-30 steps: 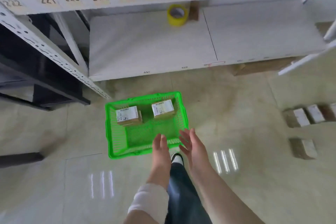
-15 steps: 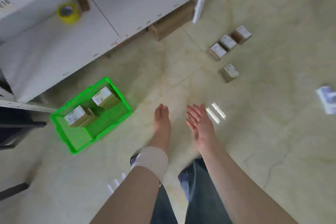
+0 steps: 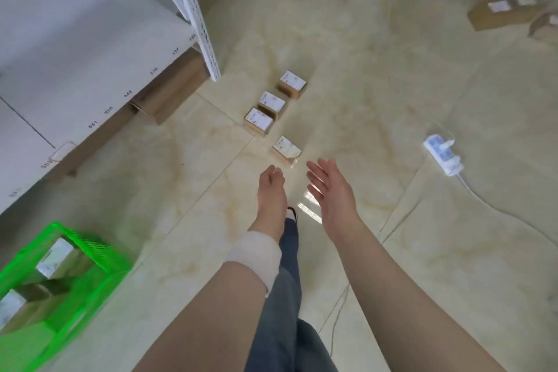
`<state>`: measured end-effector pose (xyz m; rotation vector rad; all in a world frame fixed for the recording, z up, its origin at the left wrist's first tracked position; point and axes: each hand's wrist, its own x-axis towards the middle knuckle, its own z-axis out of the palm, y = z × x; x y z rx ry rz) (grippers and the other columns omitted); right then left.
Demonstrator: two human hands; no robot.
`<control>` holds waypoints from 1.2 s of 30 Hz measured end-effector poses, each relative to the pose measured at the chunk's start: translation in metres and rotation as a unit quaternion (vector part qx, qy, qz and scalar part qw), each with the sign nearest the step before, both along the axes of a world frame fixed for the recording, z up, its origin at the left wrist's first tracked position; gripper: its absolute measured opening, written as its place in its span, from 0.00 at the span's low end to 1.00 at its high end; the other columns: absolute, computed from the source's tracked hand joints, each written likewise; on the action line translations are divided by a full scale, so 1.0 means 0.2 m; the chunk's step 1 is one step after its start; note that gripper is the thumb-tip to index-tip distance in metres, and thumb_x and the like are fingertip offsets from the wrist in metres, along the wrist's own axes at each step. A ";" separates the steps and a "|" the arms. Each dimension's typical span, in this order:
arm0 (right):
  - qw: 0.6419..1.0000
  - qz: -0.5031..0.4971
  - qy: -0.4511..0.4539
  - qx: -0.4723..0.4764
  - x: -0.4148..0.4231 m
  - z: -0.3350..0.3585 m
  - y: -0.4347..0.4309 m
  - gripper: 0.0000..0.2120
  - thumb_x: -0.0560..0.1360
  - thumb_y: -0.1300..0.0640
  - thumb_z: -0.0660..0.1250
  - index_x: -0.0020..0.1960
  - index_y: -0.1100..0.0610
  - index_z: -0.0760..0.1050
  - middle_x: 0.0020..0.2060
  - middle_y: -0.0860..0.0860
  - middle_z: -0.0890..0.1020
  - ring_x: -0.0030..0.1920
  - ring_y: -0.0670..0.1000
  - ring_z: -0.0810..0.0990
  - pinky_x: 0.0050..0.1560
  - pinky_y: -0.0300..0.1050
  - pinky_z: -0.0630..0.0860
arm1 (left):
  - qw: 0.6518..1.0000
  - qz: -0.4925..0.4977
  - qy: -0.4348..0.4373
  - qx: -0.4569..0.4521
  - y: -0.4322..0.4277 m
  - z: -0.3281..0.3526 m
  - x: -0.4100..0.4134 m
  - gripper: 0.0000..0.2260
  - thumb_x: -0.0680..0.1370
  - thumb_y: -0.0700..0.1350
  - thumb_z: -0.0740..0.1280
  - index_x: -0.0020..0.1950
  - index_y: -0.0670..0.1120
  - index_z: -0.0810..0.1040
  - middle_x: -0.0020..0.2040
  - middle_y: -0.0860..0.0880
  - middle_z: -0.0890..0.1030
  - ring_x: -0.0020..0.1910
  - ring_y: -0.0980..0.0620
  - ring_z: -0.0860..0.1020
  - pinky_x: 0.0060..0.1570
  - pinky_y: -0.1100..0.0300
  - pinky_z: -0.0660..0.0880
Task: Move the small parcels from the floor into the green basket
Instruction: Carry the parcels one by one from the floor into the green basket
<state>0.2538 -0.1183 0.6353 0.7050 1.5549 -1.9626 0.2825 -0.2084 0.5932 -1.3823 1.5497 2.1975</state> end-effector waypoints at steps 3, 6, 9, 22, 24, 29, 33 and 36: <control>1.000 0.006 0.002 0.020 -0.33 0.01 0.08 0.21 0.81 0.47 0.53 0.69 0.58 0.67 0.64 0.53 0.77 0.66 0.52 0.74 0.67 0.47 0.69 | 1.000 -0.004 -0.001 -0.001 0.06 -0.01 -0.33 0.21 0.80 0.48 0.56 0.73 0.47 0.62 0.70 0.47 0.70 0.68 0.50 0.70 0.72 0.50 0.62; 0.999 0.024 -0.015 0.033 -0.62 -0.03 0.15 0.20 0.81 0.48 0.54 0.68 0.57 0.68 0.61 0.51 0.78 0.65 0.52 0.74 0.67 0.47 0.69 | 1.000 -0.014 -0.011 -0.011 0.09 -0.03 -0.60 0.22 0.79 0.50 0.55 0.73 0.48 0.62 0.71 0.49 0.69 0.69 0.50 0.69 0.72 0.49 0.62; 0.998 0.039 -0.028 0.041 -0.87 -0.10 0.20 0.19 0.80 0.49 0.55 0.67 0.57 0.68 0.61 0.51 0.78 0.65 0.52 0.74 0.68 0.48 0.69 | 0.999 -0.001 -0.032 -0.018 0.13 -0.08 -0.81 0.22 0.79 0.50 0.56 0.72 0.49 0.63 0.71 0.49 0.69 0.69 0.49 0.69 0.71 0.48 0.63; 0.945 0.298 -0.081 0.107 -1.74 -0.75 0.40 0.21 0.82 0.52 0.50 0.71 0.61 0.63 0.69 0.58 0.72 0.69 0.55 0.70 0.70 0.48 0.64 | 0.933 0.337 -0.058 0.110 0.22 -0.63 -1.29 0.19 0.82 0.38 0.47 0.73 0.38 0.60 0.73 0.40 0.66 0.50 0.48 0.74 0.40 0.64 0.65; 0.935 0.323 -0.077 0.125 -1.81 -0.89 0.39 0.20 0.82 0.54 0.51 0.71 0.62 0.64 0.68 0.60 0.72 0.69 0.56 0.71 0.71 0.51 0.64 | 0.920 0.372 -0.065 0.104 0.21 -0.77 -1.26 0.17 0.82 0.39 0.47 0.69 0.42 0.63 0.68 0.41 0.69 0.45 0.51 0.73 0.40 0.65 0.64; 0.884 0.422 -0.058 0.189 -1.87 -1.51 0.34 0.14 0.79 0.52 0.57 0.59 0.60 0.72 0.64 0.59 0.76 0.67 0.59 0.72 0.69 0.54 0.68 | 0.923 0.367 -0.104 0.049 0.13 -1.36 -1.19 0.16 0.81 0.43 0.55 0.68 0.43 0.66 0.59 0.48 0.73 0.59 0.47 0.74 0.62 0.57 0.65; 0.828 0.510 -0.046 0.230 -1.87 -2.22 0.22 0.25 0.78 0.42 0.56 0.70 0.53 0.66 0.67 0.51 0.73 0.60 0.53 0.75 0.69 0.53 0.67 | 0.932 0.336 -0.137 0.028 0.07 -2.03 -1.15 0.18 0.81 0.45 0.55 0.70 0.42 0.64 0.59 0.47 0.72 0.67 0.46 0.71 0.63 0.57 0.65; 0.806 0.543 -0.020 0.236 -1.86 -2.76 0.10 0.19 0.78 0.42 0.57 0.66 0.46 0.69 0.60 0.47 0.75 0.60 0.50 0.72 0.64 0.47 0.70 | 0.941 0.299 -0.160 0.015 0.02 -2.54 -1.16 0.19 0.81 0.45 0.53 0.71 0.41 0.62 0.60 0.45 0.72 0.61 0.48 0.72 0.64 0.55 0.65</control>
